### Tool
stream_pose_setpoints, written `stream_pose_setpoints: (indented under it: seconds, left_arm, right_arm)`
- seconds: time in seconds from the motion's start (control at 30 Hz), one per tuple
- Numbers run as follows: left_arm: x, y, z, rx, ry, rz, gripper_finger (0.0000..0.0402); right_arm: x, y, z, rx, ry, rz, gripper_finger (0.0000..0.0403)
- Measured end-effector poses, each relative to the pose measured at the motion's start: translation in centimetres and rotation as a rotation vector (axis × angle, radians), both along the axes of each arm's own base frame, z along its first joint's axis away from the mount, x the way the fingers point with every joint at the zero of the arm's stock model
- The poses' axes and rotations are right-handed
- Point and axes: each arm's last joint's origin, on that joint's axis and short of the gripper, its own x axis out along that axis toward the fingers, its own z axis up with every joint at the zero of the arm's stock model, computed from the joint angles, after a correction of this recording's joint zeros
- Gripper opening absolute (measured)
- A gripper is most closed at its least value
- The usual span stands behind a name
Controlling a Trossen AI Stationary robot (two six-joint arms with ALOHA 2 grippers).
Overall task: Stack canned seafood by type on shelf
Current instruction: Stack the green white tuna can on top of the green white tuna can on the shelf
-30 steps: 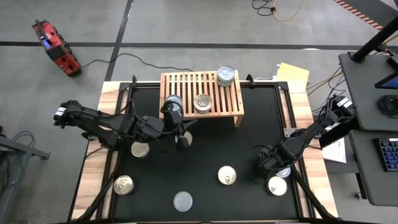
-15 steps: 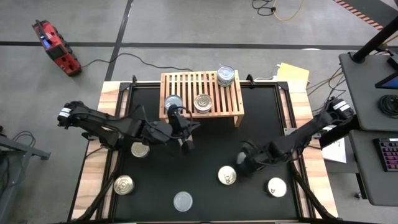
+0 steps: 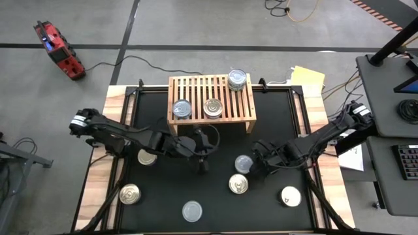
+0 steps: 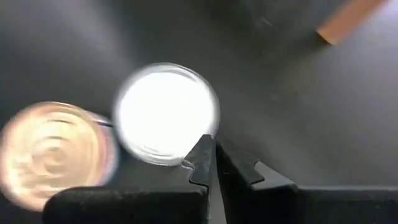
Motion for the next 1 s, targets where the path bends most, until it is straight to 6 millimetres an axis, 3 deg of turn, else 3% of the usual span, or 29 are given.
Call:
stream_pose_setpoints:
  seconds: [0.27, 0.5, 0.67, 0.87, 1.0]
  left_arm:
    - [2.7, -0.9, -3.6, -0.109, 0.030, -0.005, 0.0000]
    - [4.8, -1.5, -4.4, -0.125, -0.006, -0.022, 0.0000]
    - [5.9, -1.4, -6.1, -0.067, 0.039, -0.033, 0.0000]
    - [6.2, -0.5, -6.7, -0.099, 0.083, -0.152, 0.0000]
    - [6.4, 0.5, -6.7, -0.132, 0.102, -0.221, 0.0000]
  right_arm:
    - [-0.2, -3.0, -2.4, -0.014, 0.072, -0.093, 0.0012]
    - [2.3, -5.1, -1.7, 0.169, -0.078, -0.006, 0.0012]
    - [3.2, -6.8, -1.1, 0.271, -0.155, 0.031, 0.0012]
    - [2.2, -7.1, 0.1, 0.298, -0.208, 0.093, 0.0012]
    - [0.8, -7.4, -0.4, 0.296, -0.209, 0.103, 0.0012]
